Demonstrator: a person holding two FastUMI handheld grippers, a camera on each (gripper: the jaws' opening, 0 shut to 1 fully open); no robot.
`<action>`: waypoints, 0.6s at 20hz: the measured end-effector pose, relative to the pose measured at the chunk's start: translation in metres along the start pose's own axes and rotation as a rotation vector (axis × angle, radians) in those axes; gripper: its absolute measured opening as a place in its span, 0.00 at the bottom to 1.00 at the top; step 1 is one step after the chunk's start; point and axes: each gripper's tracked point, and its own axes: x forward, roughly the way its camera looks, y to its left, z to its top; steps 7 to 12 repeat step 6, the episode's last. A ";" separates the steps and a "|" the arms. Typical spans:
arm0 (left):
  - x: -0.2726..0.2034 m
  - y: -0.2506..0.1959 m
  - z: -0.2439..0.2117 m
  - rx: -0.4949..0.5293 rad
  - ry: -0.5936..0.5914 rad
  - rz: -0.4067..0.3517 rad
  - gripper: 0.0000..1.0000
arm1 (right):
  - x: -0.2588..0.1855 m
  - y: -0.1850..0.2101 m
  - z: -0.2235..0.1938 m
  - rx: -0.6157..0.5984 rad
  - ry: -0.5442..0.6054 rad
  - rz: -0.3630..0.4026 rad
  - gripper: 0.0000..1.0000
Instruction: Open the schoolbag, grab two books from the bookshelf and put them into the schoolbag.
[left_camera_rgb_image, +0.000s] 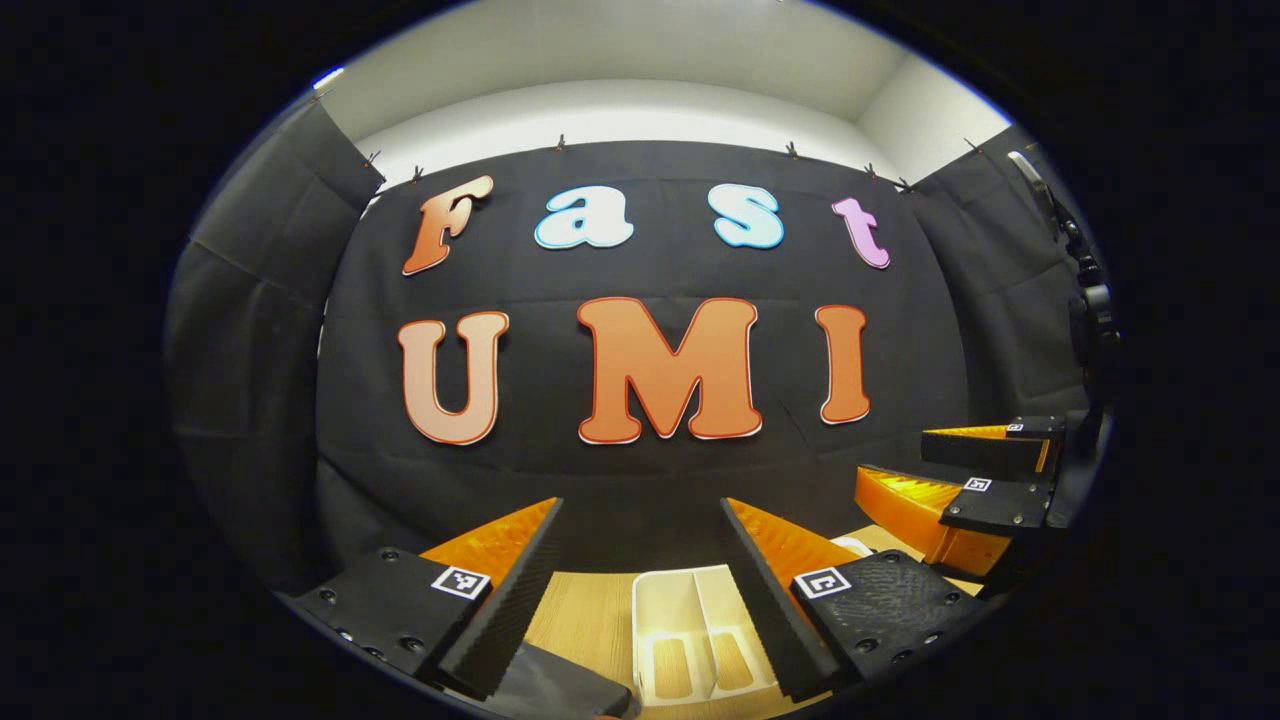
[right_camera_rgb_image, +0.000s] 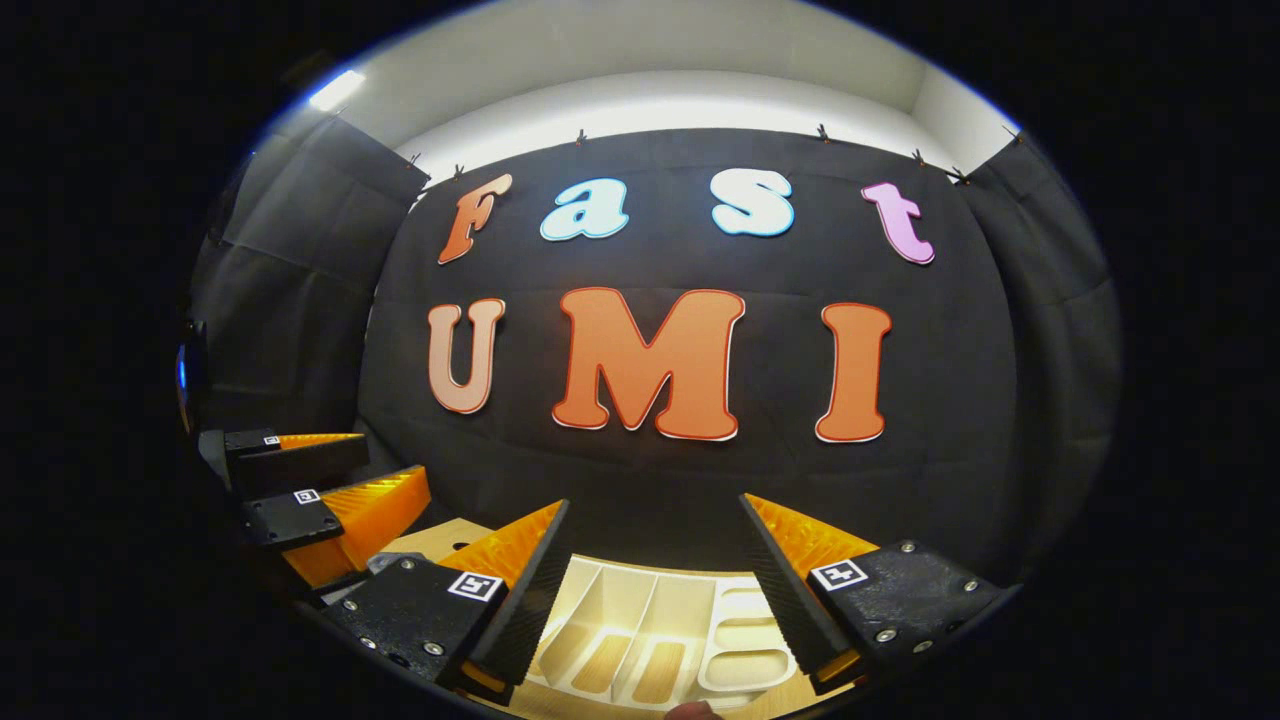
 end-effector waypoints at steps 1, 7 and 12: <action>0.005 0.004 0.000 0.010 0.002 -0.011 0.95 | 0.001 -0.004 0.004 -0.009 -0.013 -0.027 0.96; 0.025 0.021 -0.013 0.028 -0.008 -0.057 0.95 | 0.009 -0.017 0.019 -0.041 -0.032 -0.123 0.95; 0.025 0.021 -0.013 0.028 -0.008 -0.057 0.95 | 0.009 -0.017 0.019 -0.041 -0.032 -0.123 0.95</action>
